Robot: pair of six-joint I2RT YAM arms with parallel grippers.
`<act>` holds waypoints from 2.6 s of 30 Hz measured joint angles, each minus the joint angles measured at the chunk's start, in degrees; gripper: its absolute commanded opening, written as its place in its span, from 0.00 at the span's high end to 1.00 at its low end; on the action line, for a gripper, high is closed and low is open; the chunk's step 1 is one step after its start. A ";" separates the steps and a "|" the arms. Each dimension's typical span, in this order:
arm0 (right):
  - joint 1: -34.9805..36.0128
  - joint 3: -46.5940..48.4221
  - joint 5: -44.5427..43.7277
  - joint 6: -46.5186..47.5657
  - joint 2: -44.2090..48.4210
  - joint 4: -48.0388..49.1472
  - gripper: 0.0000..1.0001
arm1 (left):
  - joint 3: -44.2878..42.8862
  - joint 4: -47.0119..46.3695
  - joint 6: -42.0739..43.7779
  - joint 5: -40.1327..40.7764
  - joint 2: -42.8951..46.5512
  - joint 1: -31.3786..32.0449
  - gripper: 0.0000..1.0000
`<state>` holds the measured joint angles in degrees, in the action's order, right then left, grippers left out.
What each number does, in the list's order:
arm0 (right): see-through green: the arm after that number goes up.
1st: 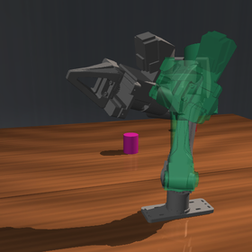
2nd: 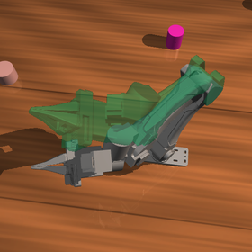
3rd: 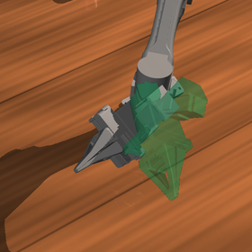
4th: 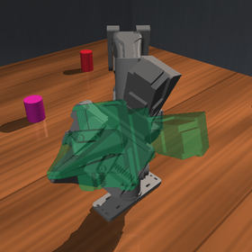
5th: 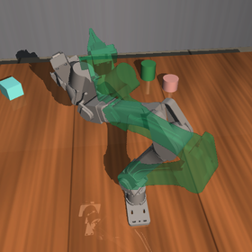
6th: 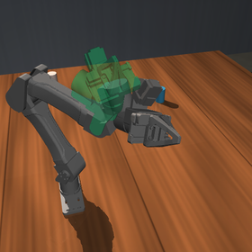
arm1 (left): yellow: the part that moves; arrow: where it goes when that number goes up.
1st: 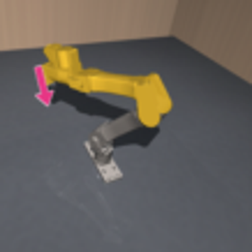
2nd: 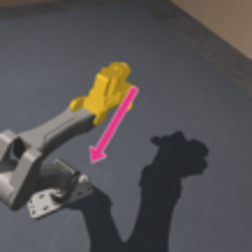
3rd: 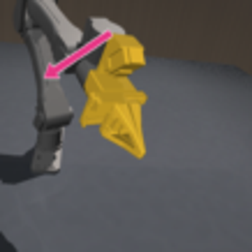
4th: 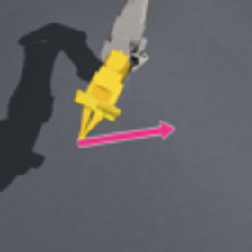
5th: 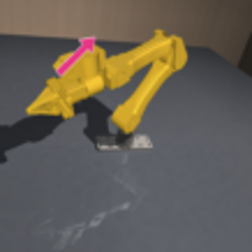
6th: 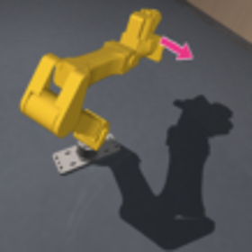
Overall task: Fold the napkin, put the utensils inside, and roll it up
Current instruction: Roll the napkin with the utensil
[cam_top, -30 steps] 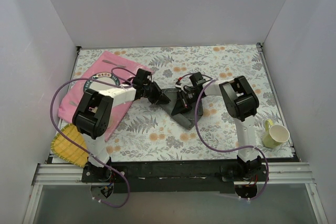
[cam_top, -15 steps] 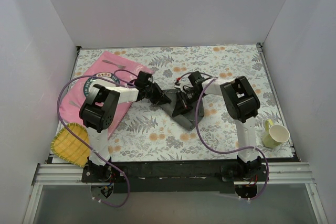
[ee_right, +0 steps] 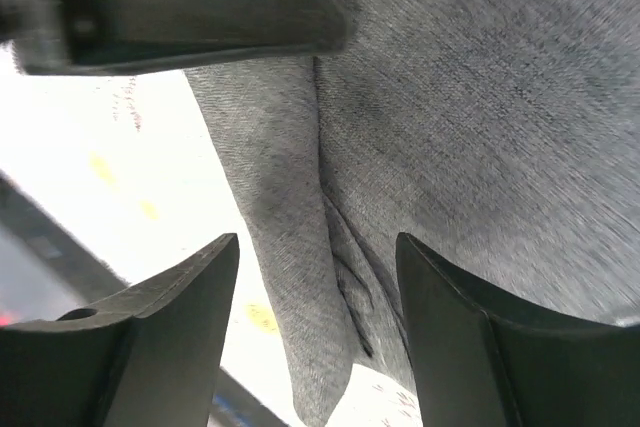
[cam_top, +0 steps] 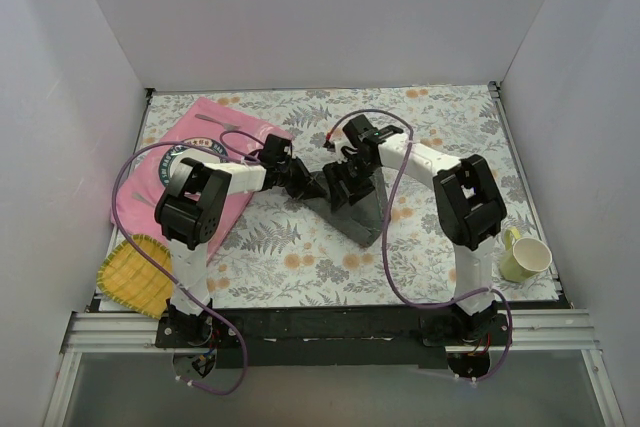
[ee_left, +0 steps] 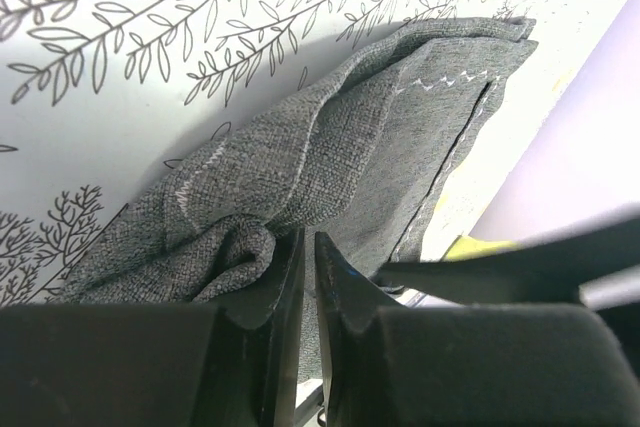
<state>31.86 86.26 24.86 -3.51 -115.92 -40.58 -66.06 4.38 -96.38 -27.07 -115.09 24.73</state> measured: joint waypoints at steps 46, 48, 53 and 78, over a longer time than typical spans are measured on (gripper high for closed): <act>2.34 -8.76 5.20 0.17 -0.44 18.71 0.92 | -17.14 21.75 1.20 4.48 4.07 -6.95 0.57; 0.74 -7.04 10.01 0.09 -2.80 17.40 0.92 | -17.14 21.57 1.16 4.42 4.85 -6.75 0.57; -2.84 -5.70 20.70 -1.53 -6.95 17.03 0.91 | -14.36 18.51 -0.46 2.97 5.27 -5.75 0.61; -3.82 -3.02 16.33 1.07 -5.64 4.85 0.53 | -2.62 2.56 -6.27 -2.99 -0.04 -0.57 0.65</act>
<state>28.03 83.24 41.19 -2.44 -121.56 -35.73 -68.69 6.94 -102.65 -30.06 -115.13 24.16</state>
